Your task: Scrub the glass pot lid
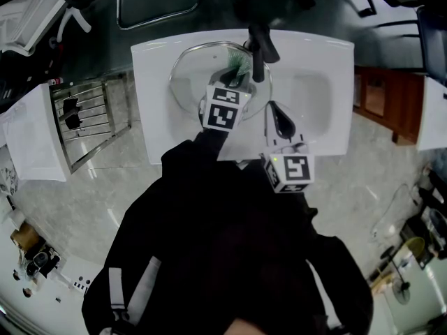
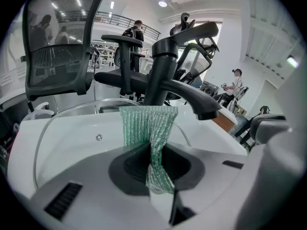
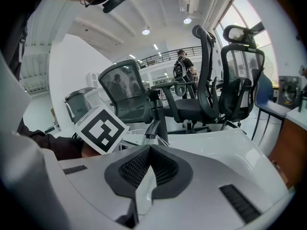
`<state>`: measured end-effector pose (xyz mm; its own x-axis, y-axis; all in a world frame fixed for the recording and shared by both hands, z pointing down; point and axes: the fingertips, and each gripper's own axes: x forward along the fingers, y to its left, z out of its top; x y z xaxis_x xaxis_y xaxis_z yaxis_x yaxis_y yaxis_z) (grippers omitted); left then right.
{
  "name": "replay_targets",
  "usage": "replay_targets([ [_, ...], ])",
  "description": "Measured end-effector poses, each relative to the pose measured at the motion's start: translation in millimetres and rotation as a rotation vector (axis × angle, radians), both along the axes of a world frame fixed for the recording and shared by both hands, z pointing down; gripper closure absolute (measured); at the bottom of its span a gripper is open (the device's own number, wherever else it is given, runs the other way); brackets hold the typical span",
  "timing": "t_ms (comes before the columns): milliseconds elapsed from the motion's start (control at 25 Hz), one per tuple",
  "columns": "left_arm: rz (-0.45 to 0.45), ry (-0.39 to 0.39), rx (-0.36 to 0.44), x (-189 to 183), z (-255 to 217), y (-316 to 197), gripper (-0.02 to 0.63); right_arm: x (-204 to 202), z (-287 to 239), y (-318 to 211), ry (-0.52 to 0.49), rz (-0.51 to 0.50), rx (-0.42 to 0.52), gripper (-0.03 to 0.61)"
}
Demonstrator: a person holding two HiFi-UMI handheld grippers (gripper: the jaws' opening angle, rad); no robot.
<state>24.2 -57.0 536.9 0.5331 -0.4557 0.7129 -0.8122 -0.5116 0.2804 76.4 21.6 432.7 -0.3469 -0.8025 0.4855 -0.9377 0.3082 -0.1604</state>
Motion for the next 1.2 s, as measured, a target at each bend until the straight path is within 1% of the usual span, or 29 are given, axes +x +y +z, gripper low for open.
replay_targets([
  [360, 0.033, 0.000, -0.010, 8.6, 4.0, 6.3, 0.554, 2.3, 1.6, 3.4, -0.002, 0.009, 0.000, 0.575],
  [1200, 0.100, 0.031, -0.045, 35.9, 8.3, 25.5, 0.554, 6.2, -1.1, 6.0, 0.001, 0.028, -0.002, 0.575],
])
